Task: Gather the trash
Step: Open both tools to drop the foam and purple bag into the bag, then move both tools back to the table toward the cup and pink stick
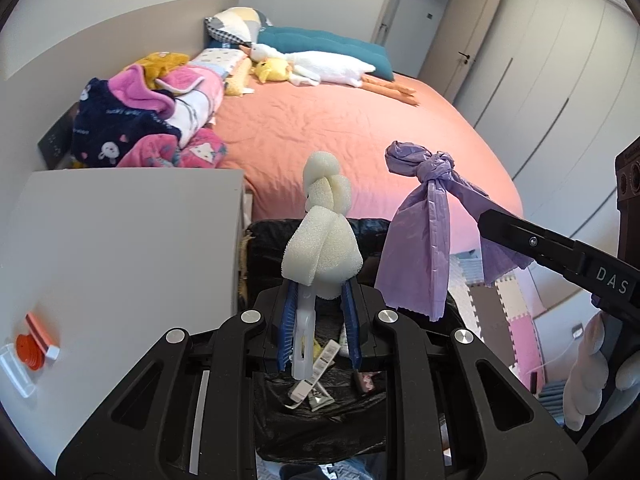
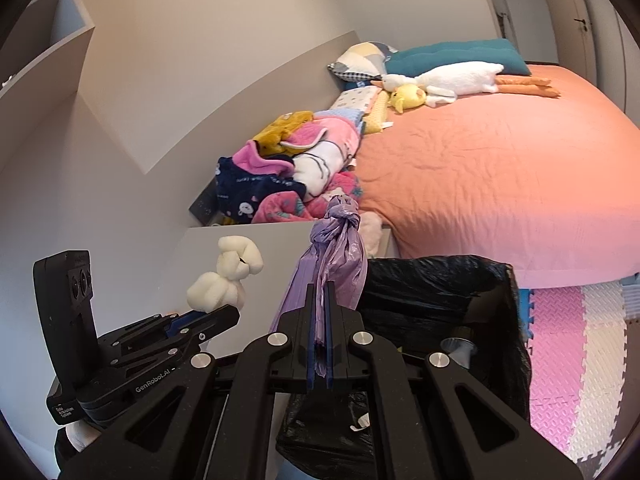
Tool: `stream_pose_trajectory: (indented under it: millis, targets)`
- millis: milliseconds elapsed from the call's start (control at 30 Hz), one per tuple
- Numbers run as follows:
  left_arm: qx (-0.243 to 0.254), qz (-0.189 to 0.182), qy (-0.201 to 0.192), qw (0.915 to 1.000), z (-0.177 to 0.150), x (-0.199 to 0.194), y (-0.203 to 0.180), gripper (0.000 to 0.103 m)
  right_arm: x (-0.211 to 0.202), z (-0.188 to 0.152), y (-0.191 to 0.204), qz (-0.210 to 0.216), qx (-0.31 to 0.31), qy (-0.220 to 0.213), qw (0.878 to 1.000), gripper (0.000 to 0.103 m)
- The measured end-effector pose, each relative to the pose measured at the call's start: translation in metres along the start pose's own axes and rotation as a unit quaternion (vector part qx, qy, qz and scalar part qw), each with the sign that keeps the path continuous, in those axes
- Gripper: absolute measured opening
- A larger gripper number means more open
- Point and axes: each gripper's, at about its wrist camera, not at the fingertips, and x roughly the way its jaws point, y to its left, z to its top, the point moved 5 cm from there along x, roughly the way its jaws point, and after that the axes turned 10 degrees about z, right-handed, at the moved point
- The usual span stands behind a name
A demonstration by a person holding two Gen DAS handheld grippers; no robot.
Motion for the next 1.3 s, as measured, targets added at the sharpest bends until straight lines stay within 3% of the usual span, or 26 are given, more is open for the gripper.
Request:
stream_pose_trajectory:
  millis: [100,133,167,200,233,300,467,900,1300]
  targets:
    - [0.010,-0.013,0.008,0.9998,0.000,0.006,-0.012,0.024,-0.005,-0.001,-0.010,-0.006,0.012,0.002,1.000,0.004]
    - [0.013,-0.018,0.015,0.9996,0.000,0.009,-0.015,0.039,-0.006,-0.001,-0.013,-0.009,0.019,0.002,1.000,0.006]
    - [0.012,-0.022,0.021,0.9995,0.000,0.011,-0.017,0.068,-0.008,-0.001,-0.018,-0.014,0.026,0.002,1.000,0.010]
    - [0.011,-0.024,0.025,0.9993,0.000,0.013,-0.018,0.082,-0.009,-0.001,-0.021,-0.018,0.030,-0.001,0.999,0.024]
    - [0.014,-0.018,0.025,0.9994,0.000,0.014,-0.020,0.093,-0.011,0.000,-0.025,-0.030,0.035,-0.005,0.999,0.047]
    - [0.027,-0.008,0.024,0.9993,0.000,0.017,-0.024,0.093,-0.015,0.000,-0.030,-0.048,0.039,-0.018,0.998,0.060]
    - [0.033,-0.007,0.028,0.9990,-0.001,0.019,-0.029,0.095,-0.018,0.003,-0.038,-0.061,0.045,-0.025,0.997,0.068]
    - [0.008,0.000,0.037,0.9993,-0.004,0.019,-0.020,0.095,-0.014,0.004,-0.033,-0.052,0.034,-0.019,0.998,0.069]
    - [-0.018,0.023,0.027,0.9992,-0.010,0.007,0.010,0.095,0.007,0.005,-0.005,-0.029,-0.001,-0.004,1.000,0.069]
